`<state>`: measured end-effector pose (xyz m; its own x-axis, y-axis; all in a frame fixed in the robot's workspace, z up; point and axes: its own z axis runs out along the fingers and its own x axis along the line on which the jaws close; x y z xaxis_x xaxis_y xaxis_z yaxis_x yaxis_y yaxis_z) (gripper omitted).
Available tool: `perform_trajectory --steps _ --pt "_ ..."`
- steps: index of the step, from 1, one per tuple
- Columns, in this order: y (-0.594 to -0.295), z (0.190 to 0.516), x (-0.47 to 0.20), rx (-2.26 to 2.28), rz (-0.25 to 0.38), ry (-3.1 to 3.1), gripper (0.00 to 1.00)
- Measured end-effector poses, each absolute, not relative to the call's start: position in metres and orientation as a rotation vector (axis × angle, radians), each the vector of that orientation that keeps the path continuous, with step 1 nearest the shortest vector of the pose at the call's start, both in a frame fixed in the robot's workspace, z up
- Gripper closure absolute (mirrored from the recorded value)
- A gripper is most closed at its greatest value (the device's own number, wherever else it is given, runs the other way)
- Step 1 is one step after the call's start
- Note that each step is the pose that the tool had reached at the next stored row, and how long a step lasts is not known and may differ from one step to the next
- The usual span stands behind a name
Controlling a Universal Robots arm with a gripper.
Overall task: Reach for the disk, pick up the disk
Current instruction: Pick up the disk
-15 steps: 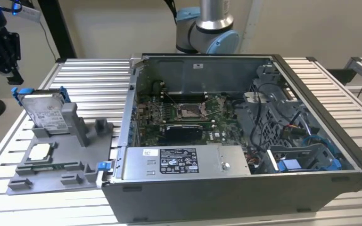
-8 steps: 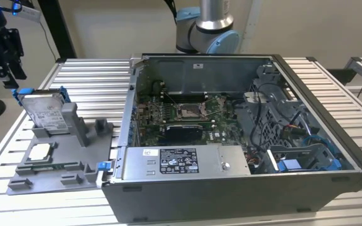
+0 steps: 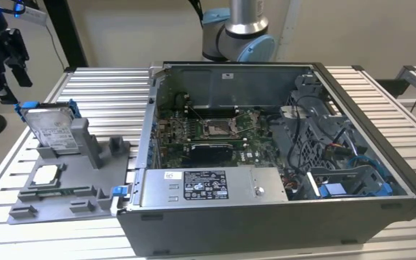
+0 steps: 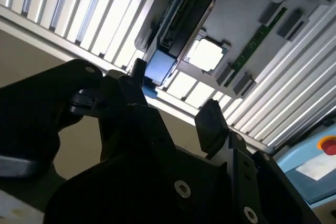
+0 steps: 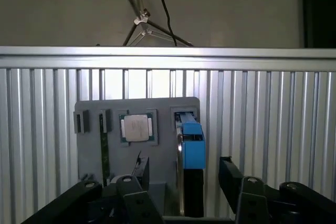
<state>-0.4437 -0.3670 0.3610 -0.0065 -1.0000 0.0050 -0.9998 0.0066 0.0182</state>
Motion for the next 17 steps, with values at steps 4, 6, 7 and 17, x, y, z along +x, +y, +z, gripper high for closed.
perform_trajectory --steps 4,6,7,17 --pt "-0.367 0.36 -0.444 2.203 -0.015 -2.217 0.0" --pt "-0.367 0.359 -0.443 2.203 -0.015 -2.217 0.0" --pt "-0.367 0.358 -0.443 2.203 -0.015 -2.217 0.0" --pt "-0.367 0.347 -0.441 2.203 -0.015 -2.217 0.0"
